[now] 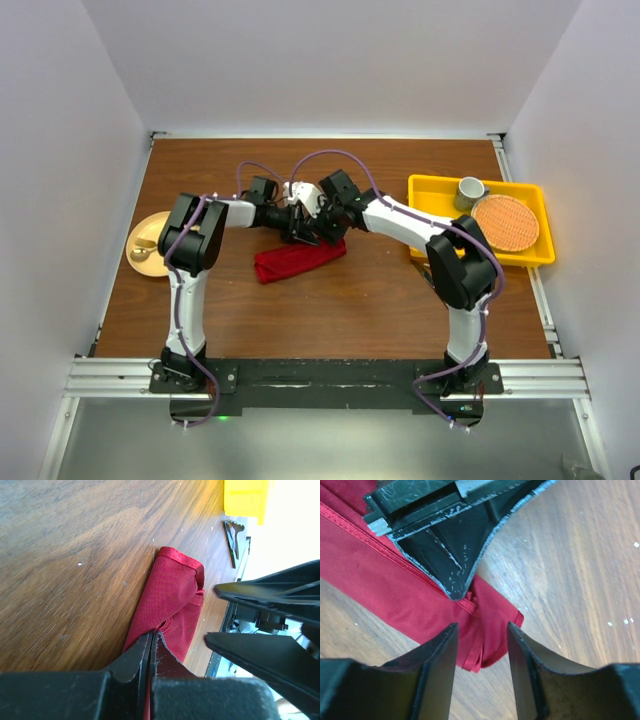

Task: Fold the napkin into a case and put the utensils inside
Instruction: Smooth out the smaller rectangle-folded napkin at the center of the board.

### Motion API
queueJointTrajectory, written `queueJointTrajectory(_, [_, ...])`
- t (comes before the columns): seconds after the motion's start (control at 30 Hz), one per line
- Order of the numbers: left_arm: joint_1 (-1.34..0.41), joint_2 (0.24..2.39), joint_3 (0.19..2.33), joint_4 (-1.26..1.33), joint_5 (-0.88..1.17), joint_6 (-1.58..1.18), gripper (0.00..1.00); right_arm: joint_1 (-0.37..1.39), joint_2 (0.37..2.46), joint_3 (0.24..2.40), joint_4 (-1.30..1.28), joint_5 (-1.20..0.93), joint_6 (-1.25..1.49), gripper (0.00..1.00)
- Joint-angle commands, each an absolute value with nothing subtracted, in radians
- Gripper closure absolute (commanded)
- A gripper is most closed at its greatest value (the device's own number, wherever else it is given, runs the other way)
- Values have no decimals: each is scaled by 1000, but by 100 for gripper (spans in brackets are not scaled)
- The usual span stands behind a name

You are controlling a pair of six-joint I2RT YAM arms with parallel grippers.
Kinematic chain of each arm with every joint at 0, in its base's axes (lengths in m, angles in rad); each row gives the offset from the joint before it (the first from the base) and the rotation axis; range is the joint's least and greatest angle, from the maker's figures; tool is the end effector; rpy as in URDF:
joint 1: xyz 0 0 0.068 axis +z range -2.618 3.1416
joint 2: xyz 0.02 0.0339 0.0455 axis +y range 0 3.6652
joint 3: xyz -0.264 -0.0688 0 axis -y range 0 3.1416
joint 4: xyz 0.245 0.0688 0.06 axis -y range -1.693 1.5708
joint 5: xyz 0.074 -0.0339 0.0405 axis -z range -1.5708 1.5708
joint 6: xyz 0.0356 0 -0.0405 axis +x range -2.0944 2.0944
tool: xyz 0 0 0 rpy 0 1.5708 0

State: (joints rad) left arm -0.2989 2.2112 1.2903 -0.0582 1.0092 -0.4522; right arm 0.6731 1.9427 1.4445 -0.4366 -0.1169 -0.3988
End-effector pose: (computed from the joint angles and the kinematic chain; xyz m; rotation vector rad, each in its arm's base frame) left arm 0.3979 -0.1541 0.0893 0.2302 2.5479 -1.5782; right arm 0.3295 0.2681 0.2071 -1.3260 2.1377 0.2590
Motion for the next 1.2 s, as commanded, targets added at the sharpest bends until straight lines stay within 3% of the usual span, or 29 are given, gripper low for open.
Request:
queueJointTrajectory(0.0, [-281,2266,1261,-132,890,-391,100,669,1986,1496,-456,-160,-463,56])
queueJointTrajectory(0.23, [-275,2269,1262,-132,896,-390,100,670,2017,1422,-371,-109,-543,56])
queueJointTrajectory(0.6, [-270,2223,1275,-115,937,-399,100,672,2060,1390,-370,-35,-534,96])
queueJointTrajectory(0.7, [-259,2186,1281,-135,942,-388,86,672,2065,1381,-365,-29,-537,100])
queueJointTrajectory(0.73, [-256,2175,1281,-147,940,-381,77,672,2065,1378,-364,-26,-534,100])
queueJointTrajectory(0.83, [-241,2145,1284,-225,927,-330,67,670,2063,1367,-354,-23,-534,100])
queueJointTrajectory(1.17, [-207,2091,1223,-350,920,-218,60,670,2066,1358,-341,-31,-529,100])
